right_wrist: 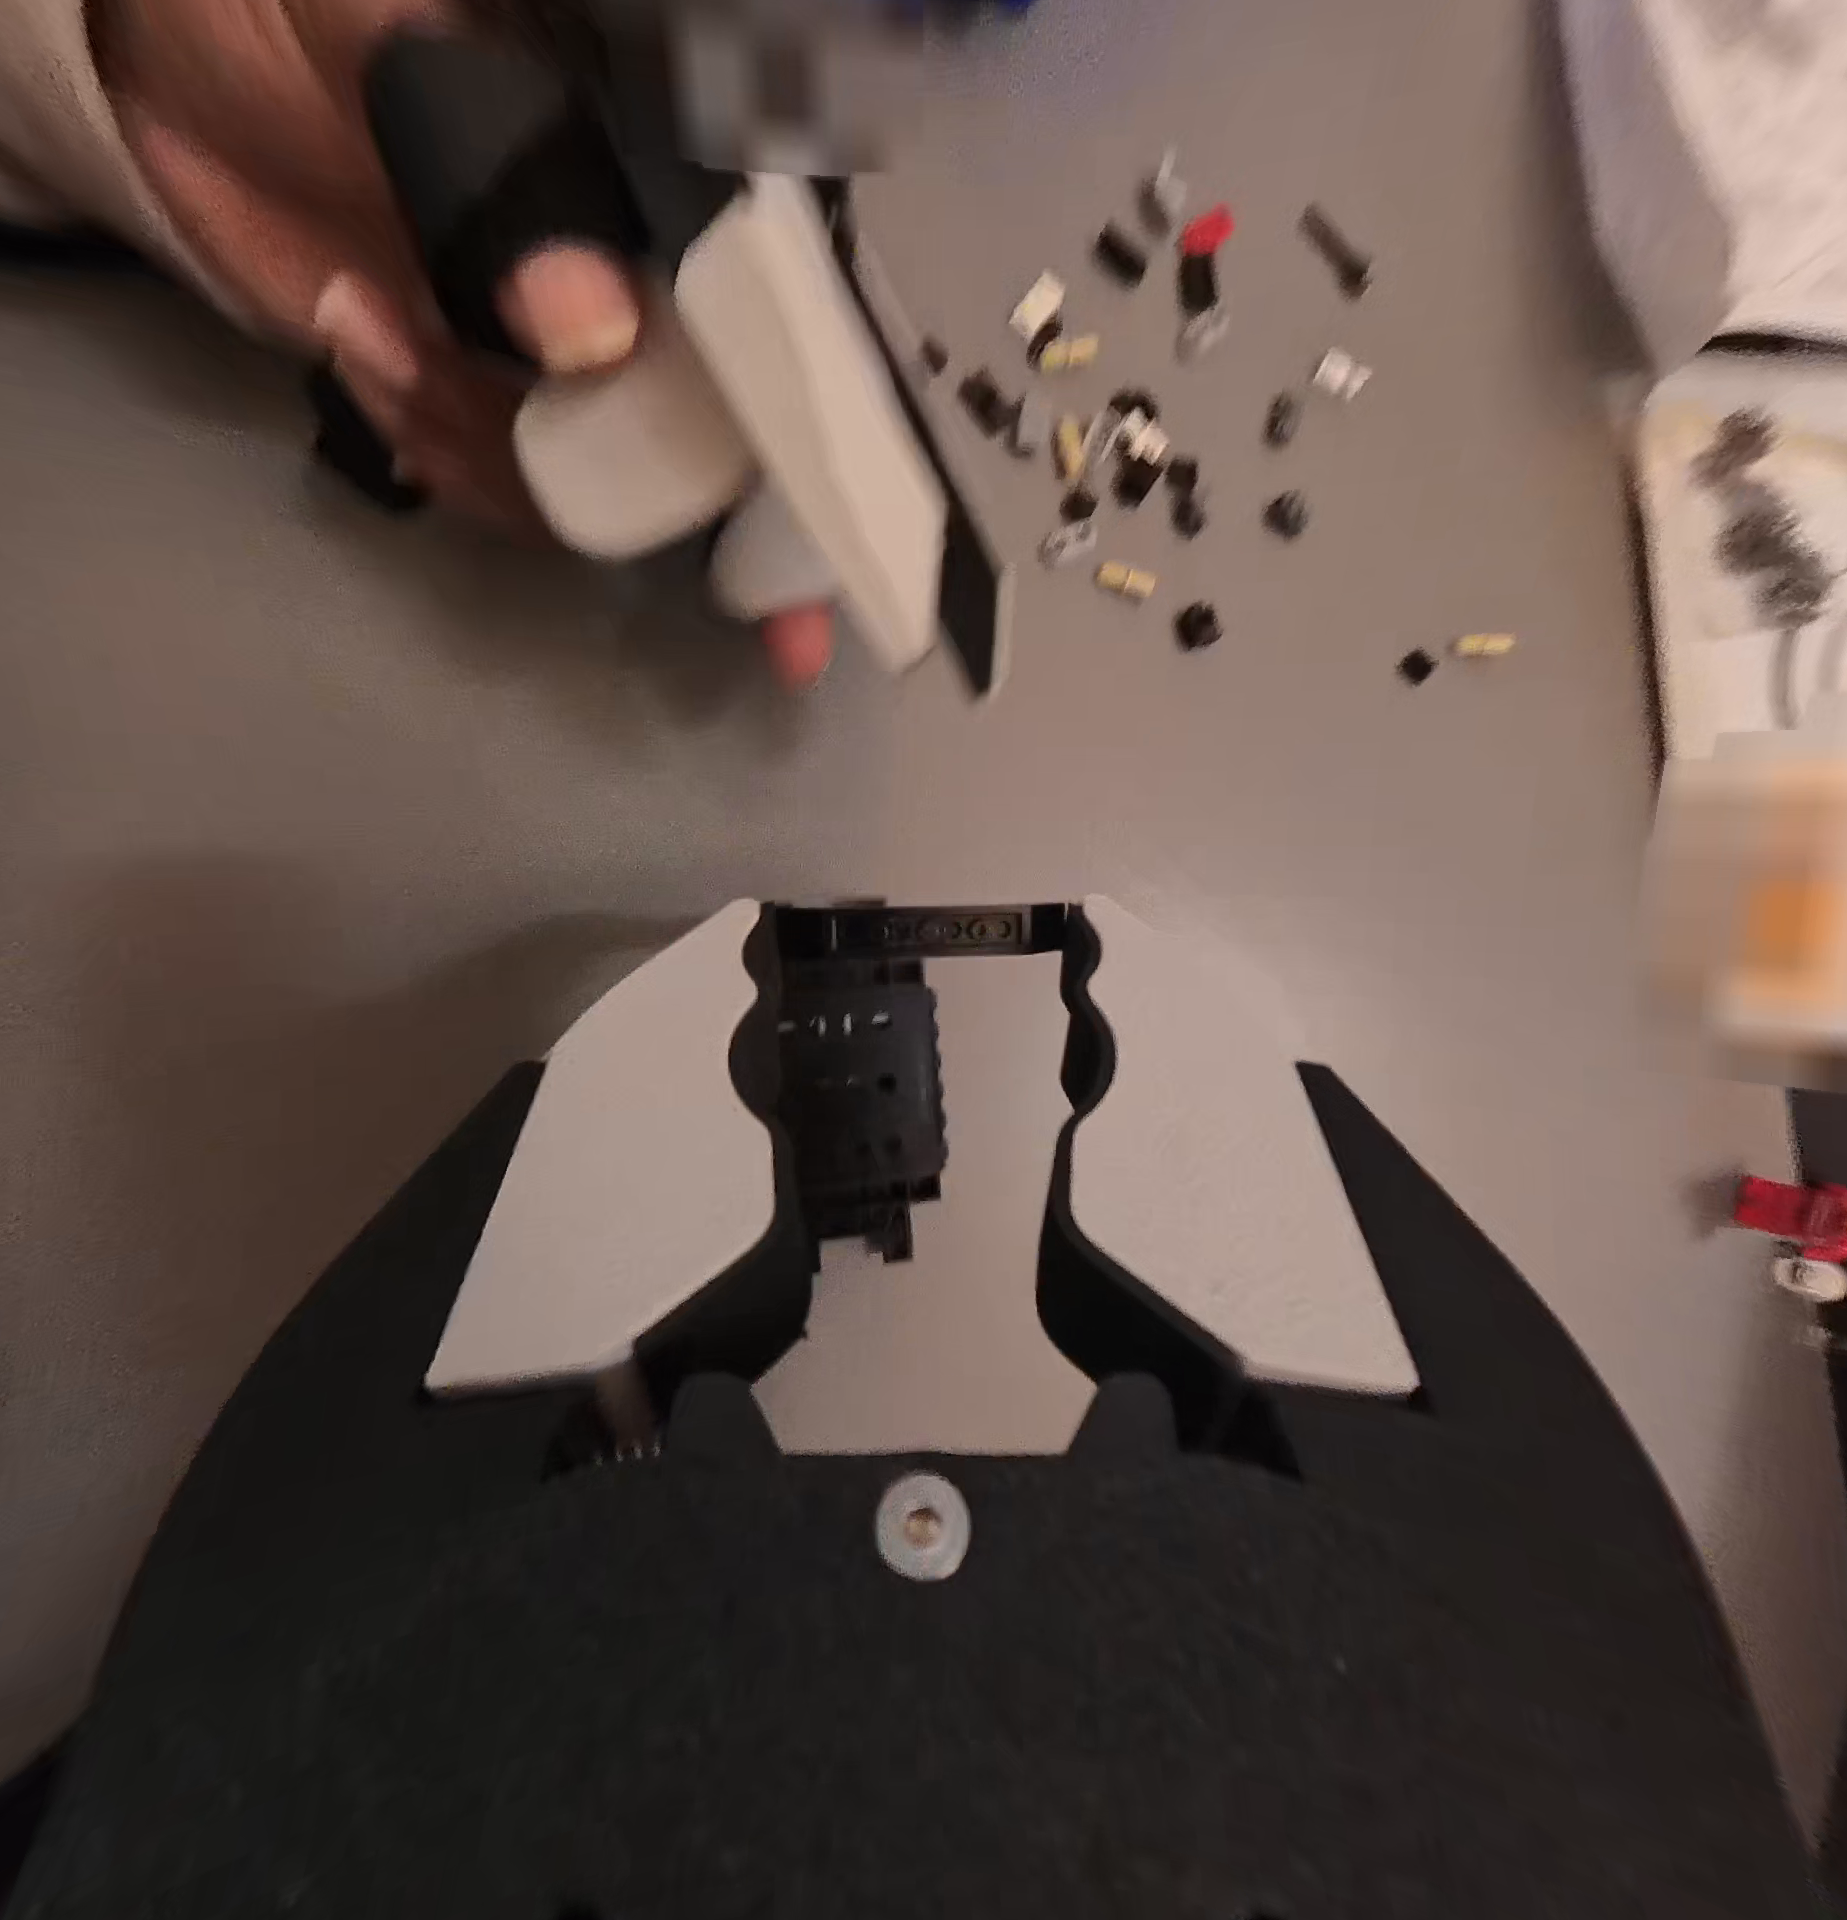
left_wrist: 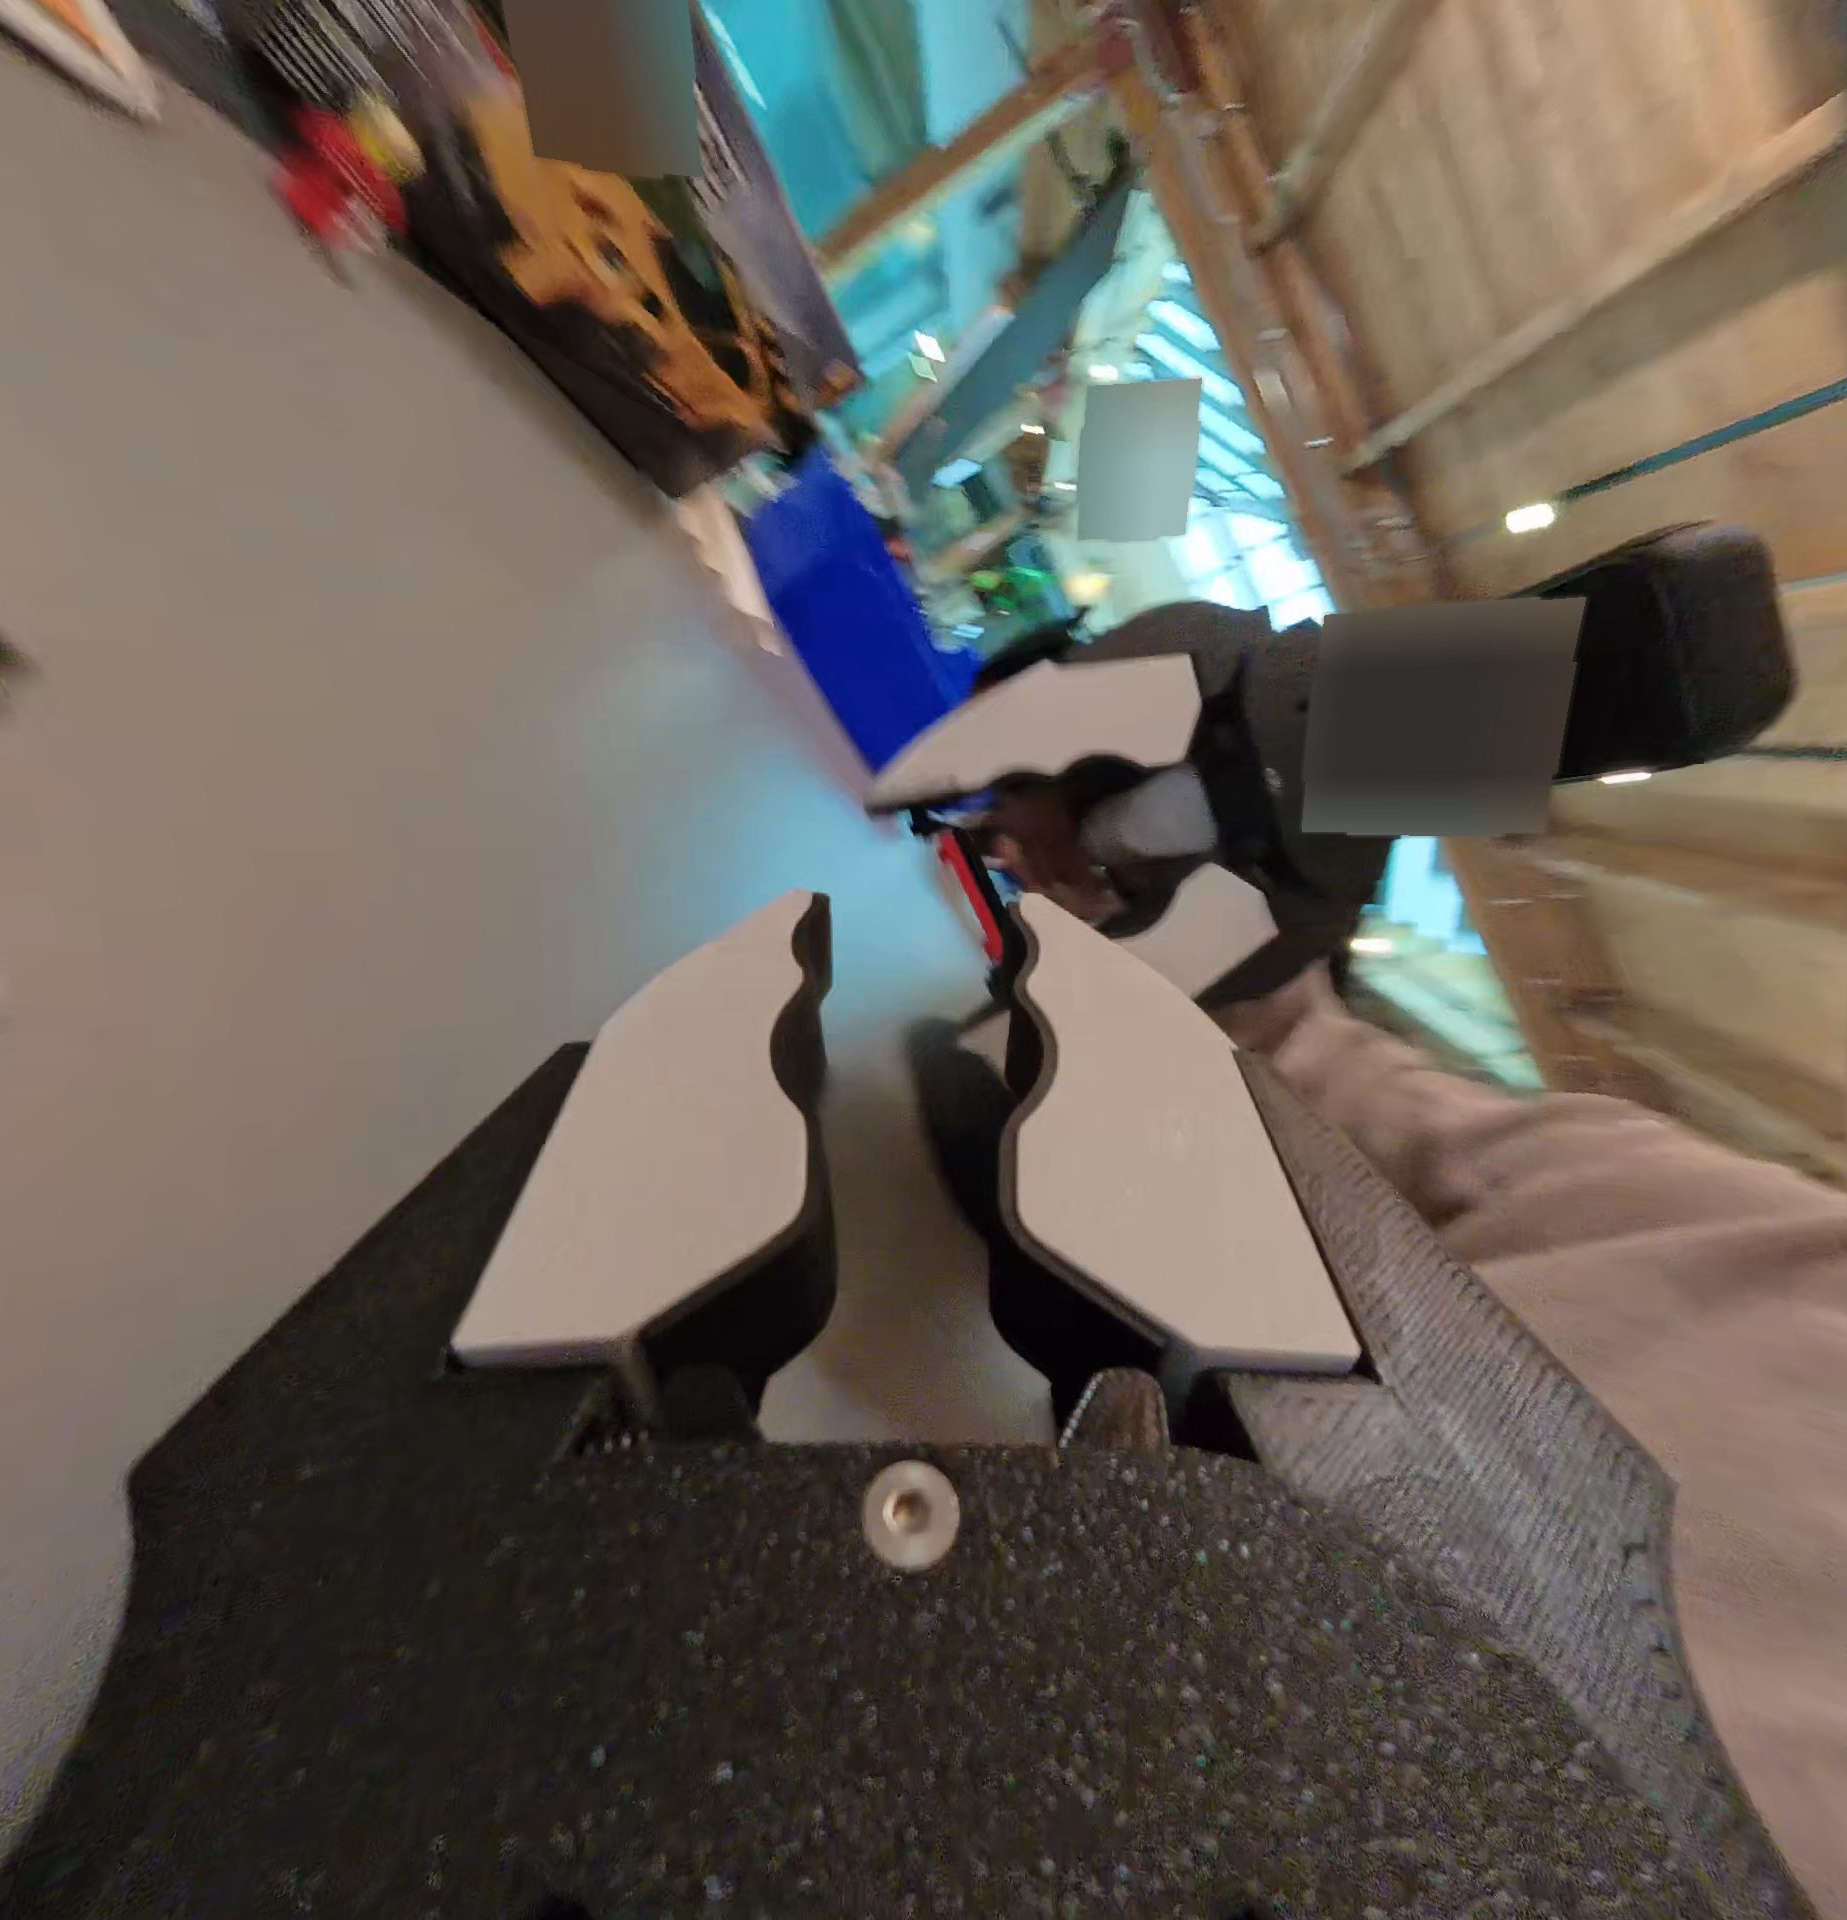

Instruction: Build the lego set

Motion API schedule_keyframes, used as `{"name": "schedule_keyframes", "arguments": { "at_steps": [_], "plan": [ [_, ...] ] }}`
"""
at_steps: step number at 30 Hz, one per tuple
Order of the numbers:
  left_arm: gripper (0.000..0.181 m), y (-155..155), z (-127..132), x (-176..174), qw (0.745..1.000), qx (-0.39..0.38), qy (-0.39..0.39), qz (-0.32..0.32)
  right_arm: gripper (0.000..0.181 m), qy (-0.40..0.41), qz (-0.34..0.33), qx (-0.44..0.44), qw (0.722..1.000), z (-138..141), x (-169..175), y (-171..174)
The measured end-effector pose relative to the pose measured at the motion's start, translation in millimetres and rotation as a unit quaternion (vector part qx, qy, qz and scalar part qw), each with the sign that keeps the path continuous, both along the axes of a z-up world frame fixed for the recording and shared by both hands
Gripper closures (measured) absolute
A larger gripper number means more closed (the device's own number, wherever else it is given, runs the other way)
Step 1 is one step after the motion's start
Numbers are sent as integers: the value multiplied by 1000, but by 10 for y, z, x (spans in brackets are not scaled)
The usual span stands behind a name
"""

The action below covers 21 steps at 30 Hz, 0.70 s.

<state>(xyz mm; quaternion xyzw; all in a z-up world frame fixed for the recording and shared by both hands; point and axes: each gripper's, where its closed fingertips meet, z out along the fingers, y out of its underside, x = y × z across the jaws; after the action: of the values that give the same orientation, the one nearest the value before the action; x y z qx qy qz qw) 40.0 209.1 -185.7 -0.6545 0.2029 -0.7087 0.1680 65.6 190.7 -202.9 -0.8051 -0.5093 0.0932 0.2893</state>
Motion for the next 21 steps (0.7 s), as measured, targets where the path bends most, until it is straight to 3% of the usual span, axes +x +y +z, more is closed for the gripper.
{"name": "schedule_keyframes", "arguments": {
  "at_steps": [2,6,21],
  "plan": [
    [152,180,-7,-97,998,49,28,39,129,-30,13,-41,999,-208,-19,-66],
    [153,282,27,-205,997,54,24,59,129,-67,19,-78,994,-568,-38,-118],
    [155,187,65,-200,996,80,29,22,129,-98,13,-117,988,-750,-34,-161]
  ]
}}
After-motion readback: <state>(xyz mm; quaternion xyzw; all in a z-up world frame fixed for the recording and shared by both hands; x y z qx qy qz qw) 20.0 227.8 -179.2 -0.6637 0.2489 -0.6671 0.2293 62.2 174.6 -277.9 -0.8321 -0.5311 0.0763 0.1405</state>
